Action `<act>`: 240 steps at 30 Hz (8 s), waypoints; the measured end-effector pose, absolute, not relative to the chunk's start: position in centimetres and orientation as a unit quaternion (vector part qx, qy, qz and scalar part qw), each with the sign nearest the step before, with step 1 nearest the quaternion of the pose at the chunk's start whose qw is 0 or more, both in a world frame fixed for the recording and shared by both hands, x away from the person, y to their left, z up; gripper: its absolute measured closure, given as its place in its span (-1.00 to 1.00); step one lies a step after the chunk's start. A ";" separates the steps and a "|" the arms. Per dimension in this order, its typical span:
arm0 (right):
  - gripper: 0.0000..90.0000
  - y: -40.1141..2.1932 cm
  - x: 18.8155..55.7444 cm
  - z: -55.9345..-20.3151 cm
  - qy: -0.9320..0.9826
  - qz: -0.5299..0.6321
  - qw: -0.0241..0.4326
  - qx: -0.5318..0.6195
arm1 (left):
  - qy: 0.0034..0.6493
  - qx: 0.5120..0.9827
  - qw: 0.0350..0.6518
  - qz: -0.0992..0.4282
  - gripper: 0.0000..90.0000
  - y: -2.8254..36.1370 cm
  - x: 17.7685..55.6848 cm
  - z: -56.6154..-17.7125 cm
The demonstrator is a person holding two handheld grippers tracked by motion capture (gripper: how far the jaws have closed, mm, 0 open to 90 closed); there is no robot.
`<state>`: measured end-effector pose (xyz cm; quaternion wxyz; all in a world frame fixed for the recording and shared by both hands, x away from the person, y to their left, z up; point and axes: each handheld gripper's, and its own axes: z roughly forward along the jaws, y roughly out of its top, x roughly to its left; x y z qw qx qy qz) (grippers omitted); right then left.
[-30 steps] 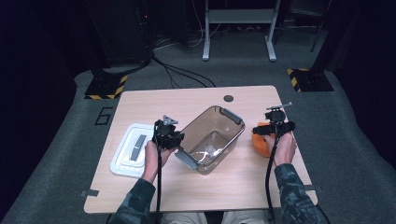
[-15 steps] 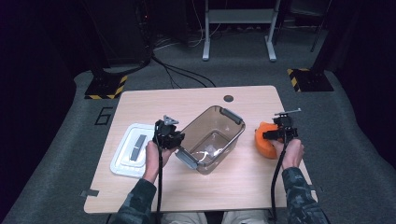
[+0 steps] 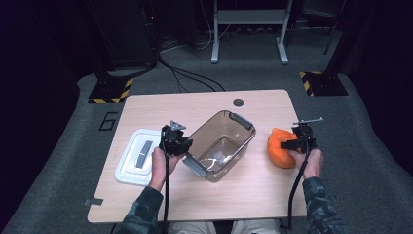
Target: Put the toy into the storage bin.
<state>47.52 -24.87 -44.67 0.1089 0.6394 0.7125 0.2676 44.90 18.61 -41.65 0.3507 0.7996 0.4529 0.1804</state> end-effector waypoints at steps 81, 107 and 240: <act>0.55 -15.6 45.6 -31.1 0.790 0.390 0.224 0.416 | 0.457 0.801 0.346 0.175 0.67 18.3 45.1 -41.5; 0.54 -10.5 47.9 -31.7 0.843 0.379 0.208 0.321 | 0.456 0.800 0.348 0.175 0.67 18.3 45.1 -41.6; -0.78 -6.3 51.2 -36.7 0.893 0.271 0.106 0.343 | 0.454 0.808 0.328 0.184 0.49 17.5 45.6 -41.6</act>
